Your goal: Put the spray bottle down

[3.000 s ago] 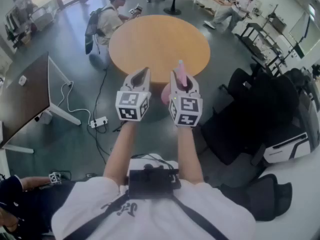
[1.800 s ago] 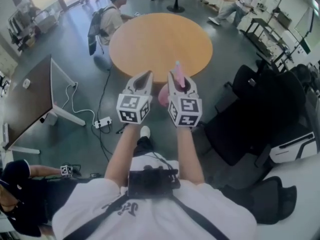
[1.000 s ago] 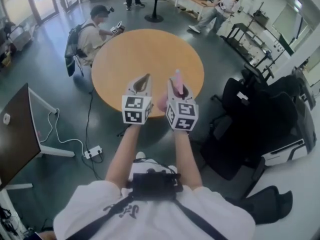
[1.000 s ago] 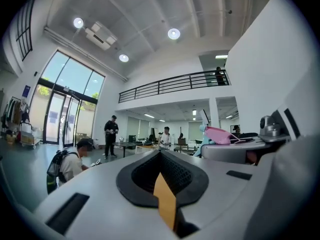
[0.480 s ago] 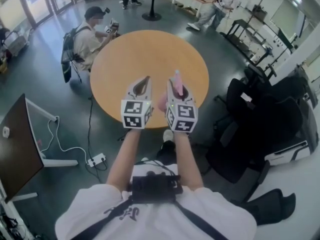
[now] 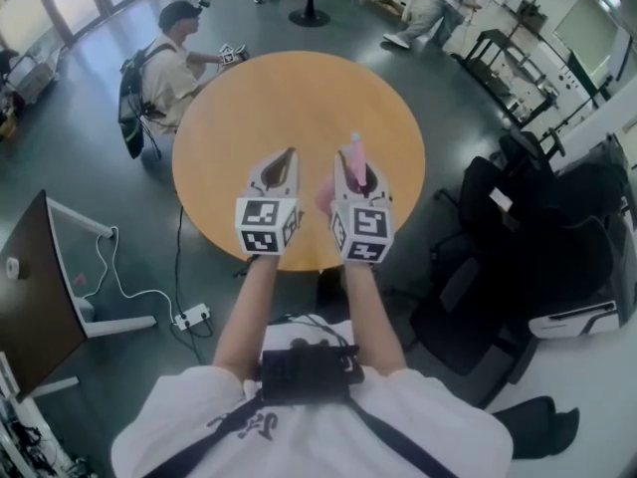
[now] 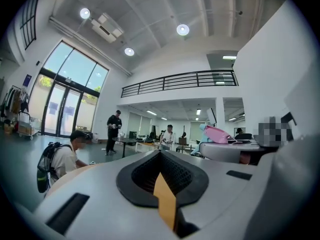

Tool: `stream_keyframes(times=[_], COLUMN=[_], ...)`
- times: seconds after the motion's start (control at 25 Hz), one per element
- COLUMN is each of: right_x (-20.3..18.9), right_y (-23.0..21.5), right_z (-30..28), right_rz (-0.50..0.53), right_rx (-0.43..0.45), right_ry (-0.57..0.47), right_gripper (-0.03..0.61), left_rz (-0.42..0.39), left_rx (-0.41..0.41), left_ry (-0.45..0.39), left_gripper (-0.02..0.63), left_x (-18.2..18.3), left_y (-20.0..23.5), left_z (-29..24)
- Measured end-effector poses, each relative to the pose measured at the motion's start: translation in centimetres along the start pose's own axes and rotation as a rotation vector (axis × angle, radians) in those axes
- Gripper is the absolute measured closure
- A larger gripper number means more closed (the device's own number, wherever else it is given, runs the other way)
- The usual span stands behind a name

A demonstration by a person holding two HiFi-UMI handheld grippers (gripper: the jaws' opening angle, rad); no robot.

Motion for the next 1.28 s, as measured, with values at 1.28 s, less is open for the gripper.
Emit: stream_keyframes(times=[1.28], right_x=[-13.3], right_y=[-8.3], right_z=[-18.0], right_rz=[0.064], right_rx=[0.122], right_ry=[-0.071], right_gripper=[0.451], left_rz=[0.055], left_rx=[-0.03], left_ry=[0.188], left_gripper=[0.601], left_x=[-9.7], left_y=[3.2], left_z=[-17.3])
Point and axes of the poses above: the fingertips, and each gripper's own axes: z backward along the fingers, y to its left, x out of its top, the point moved 10 cm from there along z, backward along the fingers, and after that the axes turned 6 degrees about z, right-handed, at the moved point
